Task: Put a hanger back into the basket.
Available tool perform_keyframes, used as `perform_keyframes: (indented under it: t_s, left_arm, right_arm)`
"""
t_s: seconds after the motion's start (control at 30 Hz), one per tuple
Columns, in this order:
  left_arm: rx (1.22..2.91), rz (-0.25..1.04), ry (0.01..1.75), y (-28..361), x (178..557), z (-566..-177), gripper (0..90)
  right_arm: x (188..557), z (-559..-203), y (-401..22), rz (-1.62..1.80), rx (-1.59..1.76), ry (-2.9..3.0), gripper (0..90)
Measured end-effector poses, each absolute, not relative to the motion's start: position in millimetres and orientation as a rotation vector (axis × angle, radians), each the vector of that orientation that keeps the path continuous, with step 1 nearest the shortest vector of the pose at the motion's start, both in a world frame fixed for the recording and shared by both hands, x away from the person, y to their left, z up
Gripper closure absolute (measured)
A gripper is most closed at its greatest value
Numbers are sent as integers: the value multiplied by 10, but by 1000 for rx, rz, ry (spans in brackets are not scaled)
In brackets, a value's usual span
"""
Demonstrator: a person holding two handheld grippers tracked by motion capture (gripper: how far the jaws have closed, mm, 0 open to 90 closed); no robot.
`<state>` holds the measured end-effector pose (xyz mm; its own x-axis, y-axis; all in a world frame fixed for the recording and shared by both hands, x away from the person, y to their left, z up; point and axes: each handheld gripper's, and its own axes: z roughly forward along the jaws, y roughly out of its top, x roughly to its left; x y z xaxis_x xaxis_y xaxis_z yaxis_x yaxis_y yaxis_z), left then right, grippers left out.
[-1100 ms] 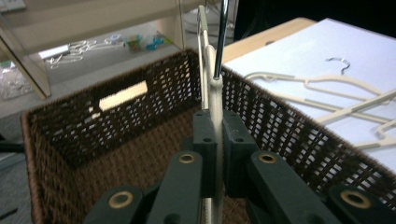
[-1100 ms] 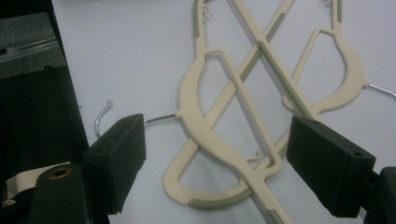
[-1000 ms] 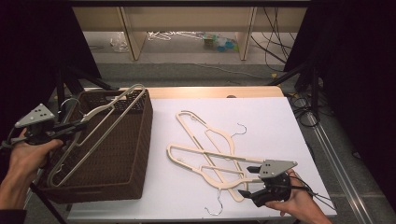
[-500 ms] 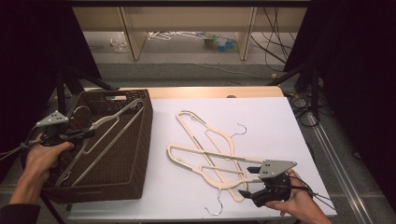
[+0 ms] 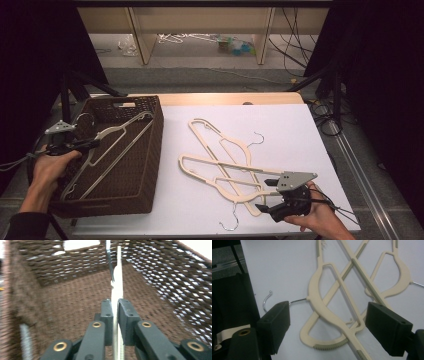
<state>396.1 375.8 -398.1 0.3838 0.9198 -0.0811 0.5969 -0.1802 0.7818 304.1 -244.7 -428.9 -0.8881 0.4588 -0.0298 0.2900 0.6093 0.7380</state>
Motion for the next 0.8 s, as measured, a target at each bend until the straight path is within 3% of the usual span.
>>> perform_keyframes:
  t_s: [0.23,0.4,0.5,0.6,0.8]
  left_arm:
    - [1940,599,1381,3850,3946,-3995,743]
    - [1912,637,1434,3799,3921,-3983,582]
    - [1896,700,1431,3814,3903,-3950,541]
    - [1767,716,1402,3707,3847,-3889,442]
    - [1735,730,1279,3447,3715,-3790,367]
  right_arm:
    - [3036,-4280,-2455,1145,634,2618,211]
    - [3045,-4284,-2460,1147,632,2616,211]
    - [3046,-4283,-2464,1149,633,2611,212]
    - [3050,-4277,-2470,1148,640,2601,217]
    - [3069,-4277,-2491,1169,653,2561,215]
